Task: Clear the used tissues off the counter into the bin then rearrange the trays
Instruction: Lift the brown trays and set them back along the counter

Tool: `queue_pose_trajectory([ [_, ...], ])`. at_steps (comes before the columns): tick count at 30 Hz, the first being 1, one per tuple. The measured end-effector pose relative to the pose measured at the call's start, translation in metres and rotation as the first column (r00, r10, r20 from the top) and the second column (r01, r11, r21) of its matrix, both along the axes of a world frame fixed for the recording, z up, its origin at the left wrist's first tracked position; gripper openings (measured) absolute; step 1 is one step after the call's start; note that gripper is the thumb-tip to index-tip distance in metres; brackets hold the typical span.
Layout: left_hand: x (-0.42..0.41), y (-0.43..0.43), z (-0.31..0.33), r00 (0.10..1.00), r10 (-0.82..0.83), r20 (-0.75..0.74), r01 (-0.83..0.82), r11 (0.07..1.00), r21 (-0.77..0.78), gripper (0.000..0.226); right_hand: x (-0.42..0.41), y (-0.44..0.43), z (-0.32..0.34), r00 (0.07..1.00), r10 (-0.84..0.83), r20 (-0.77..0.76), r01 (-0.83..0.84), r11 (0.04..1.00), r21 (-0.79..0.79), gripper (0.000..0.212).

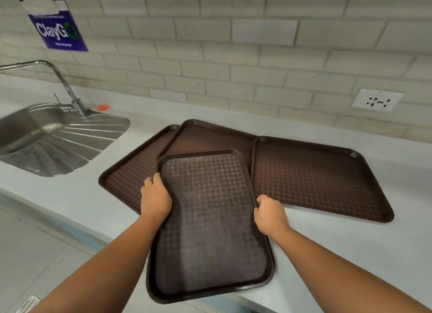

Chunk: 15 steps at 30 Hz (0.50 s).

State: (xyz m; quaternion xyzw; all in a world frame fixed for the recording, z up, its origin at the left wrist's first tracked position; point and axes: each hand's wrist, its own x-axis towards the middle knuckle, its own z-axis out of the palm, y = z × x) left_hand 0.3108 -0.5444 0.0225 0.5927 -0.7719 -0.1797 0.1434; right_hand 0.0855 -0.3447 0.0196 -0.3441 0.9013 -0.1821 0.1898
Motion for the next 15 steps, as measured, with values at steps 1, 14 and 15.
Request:
queue_pose_trajectory([
  [1, 0.000, 0.000, -0.001, 1.000, 0.009, -0.026, -0.009, 1.000, 0.018, 0.051, 0.001, 0.000, -0.002, 1.000, -0.009, 0.005, 0.009, 1.000, 0.011, 0.014],
  [14, -0.031, 0.006, 0.059, 0.930, 0.097, -0.354, -0.108, 0.994, -0.011, 0.030, -0.016, 0.039, 0.027, 0.998, 0.033, 0.059, -0.008, 0.923, -0.384, 0.011],
  [15, -0.037, 0.008, 0.069, 0.918, 0.075, -0.389, -0.091, 0.996, -0.023, 0.030, -0.022, 0.045, 0.033, 0.998, 0.017, 0.065, 0.011, 0.908, -0.419, 0.009],
])
